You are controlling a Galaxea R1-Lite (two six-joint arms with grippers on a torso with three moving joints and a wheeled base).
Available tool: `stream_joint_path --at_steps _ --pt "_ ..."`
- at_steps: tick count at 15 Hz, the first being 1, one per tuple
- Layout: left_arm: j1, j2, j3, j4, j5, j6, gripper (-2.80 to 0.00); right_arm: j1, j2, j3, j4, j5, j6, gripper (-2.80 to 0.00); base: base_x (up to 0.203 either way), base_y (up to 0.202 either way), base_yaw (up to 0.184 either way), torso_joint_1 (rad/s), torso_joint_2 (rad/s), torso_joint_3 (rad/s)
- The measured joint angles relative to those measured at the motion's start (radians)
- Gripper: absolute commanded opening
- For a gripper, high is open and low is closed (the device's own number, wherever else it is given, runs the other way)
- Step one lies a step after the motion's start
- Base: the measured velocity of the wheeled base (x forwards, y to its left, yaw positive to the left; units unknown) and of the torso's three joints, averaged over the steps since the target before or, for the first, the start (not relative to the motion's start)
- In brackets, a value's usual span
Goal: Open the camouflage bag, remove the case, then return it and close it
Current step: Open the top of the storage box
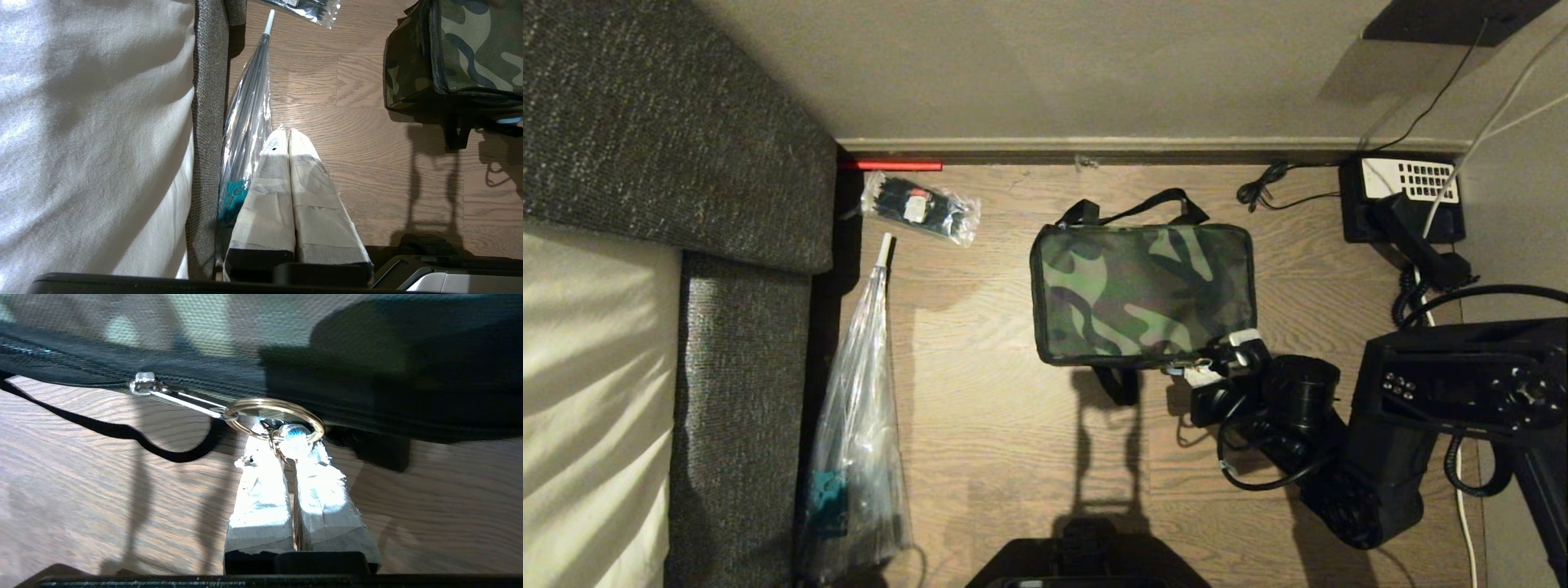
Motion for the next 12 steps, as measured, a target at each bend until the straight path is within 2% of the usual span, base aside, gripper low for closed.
stream_joint_path --at_steps 12 --pt "0.000 0.000 0.000 0.000 0.000 0.000 -2.80 -0.063 -0.104 0.122 0.000 0.006 -0.022 -2.80 0.000 0.000 0.000 0.000 0.00 0.000"
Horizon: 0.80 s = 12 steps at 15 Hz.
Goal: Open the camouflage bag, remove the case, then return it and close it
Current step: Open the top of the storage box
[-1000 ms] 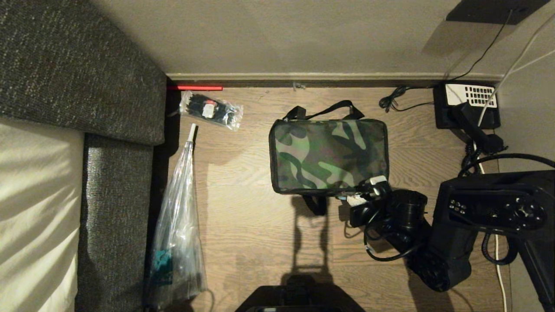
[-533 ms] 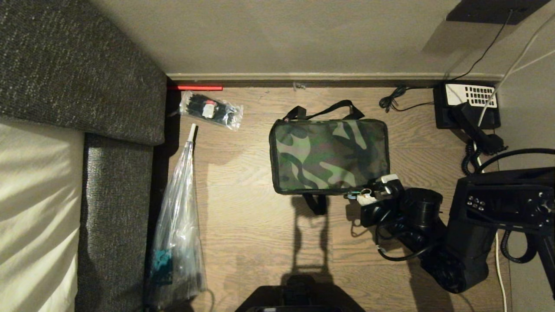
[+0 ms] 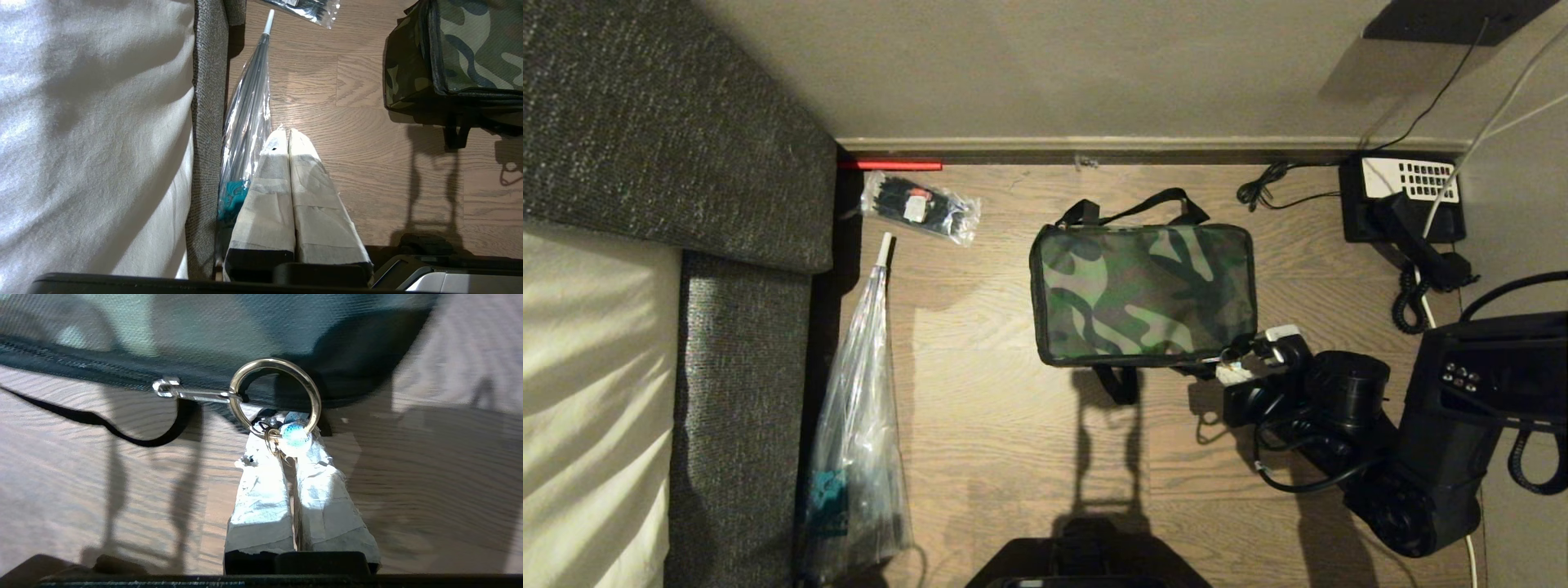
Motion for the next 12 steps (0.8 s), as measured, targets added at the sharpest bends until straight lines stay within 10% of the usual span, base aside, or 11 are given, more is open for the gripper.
stream_joint_path --at_steps 12 --pt "0.000 0.000 0.000 0.000 0.000 0.000 -2.80 -0.089 -0.004 0.011 0.000 0.013 -0.034 -2.80 0.000 0.000 0.000 0.000 0.00 0.000"
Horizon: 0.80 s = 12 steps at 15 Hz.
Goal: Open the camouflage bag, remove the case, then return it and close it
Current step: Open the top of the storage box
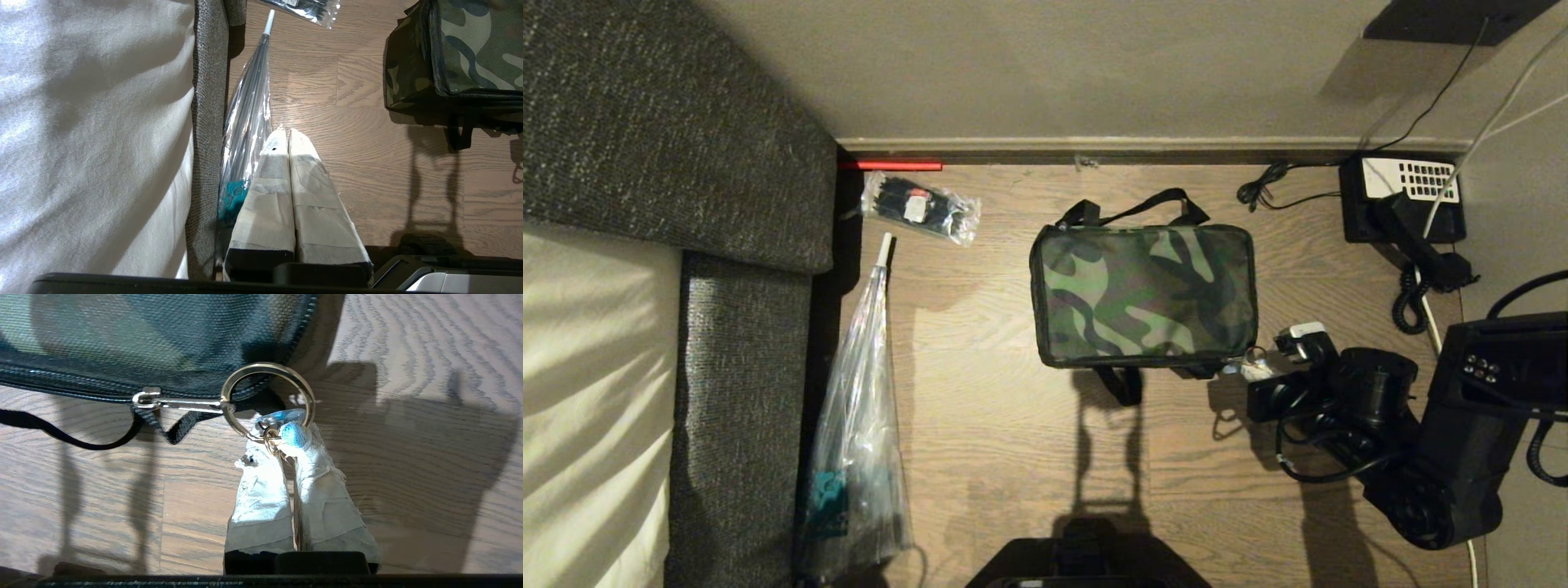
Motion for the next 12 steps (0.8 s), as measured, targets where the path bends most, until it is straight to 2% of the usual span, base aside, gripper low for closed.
stream_joint_path --at_steps 12 --pt "0.000 0.000 0.000 0.001 0.000 0.000 -2.80 -0.080 -0.015 -0.007 0.001 0.000 -0.020 -2.80 0.000 0.000 0.000 0.000 0.00 0.000"
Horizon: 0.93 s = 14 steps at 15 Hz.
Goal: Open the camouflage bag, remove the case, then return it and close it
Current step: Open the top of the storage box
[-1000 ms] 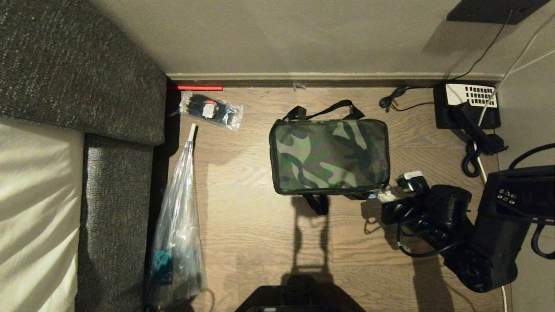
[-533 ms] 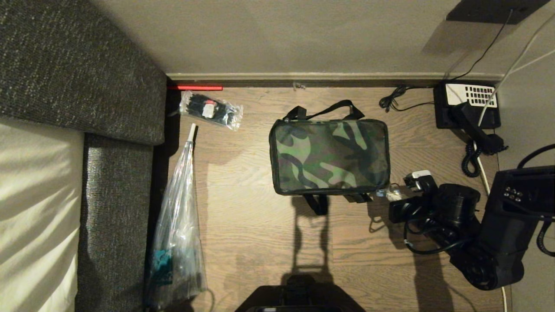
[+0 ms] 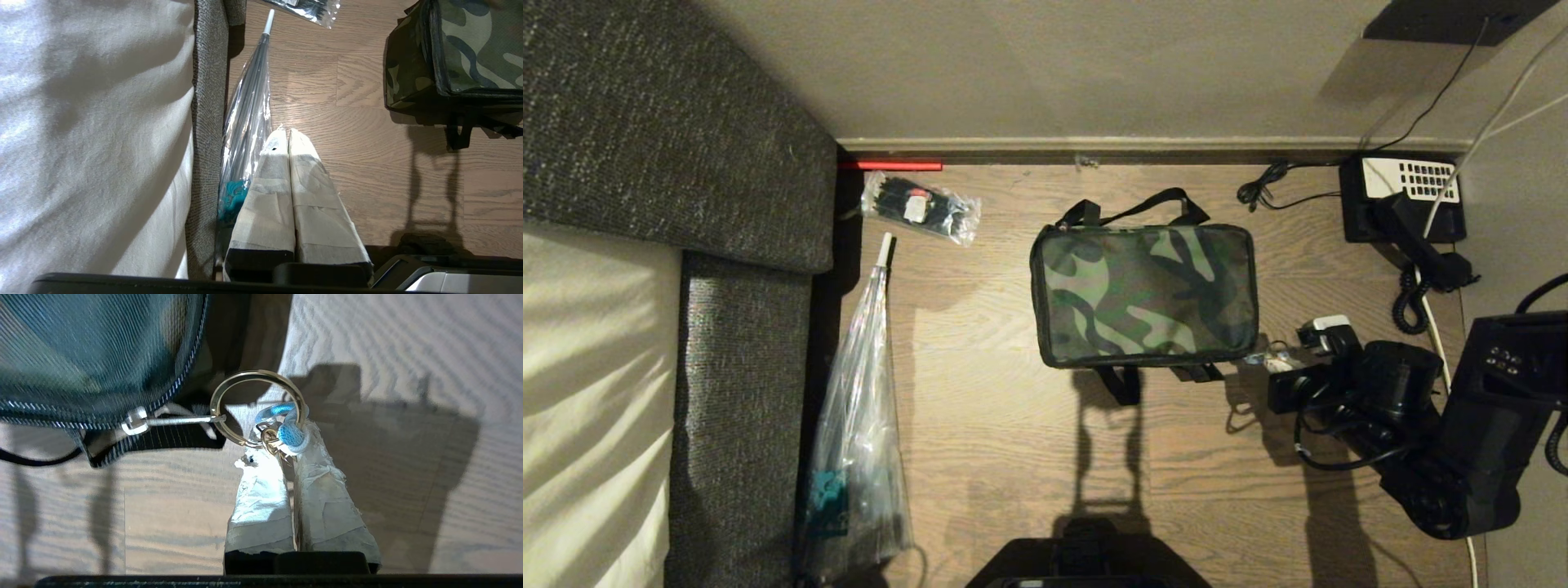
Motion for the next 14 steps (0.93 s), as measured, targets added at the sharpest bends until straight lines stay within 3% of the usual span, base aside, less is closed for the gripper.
stream_joint_path --at_steps 14 --pt "0.000 0.000 0.000 0.000 0.000 0.000 -2.80 -0.038 -0.045 -0.004 0.000 0.025 -0.005 -2.80 0.000 0.000 0.000 0.000 0.00 0.000"
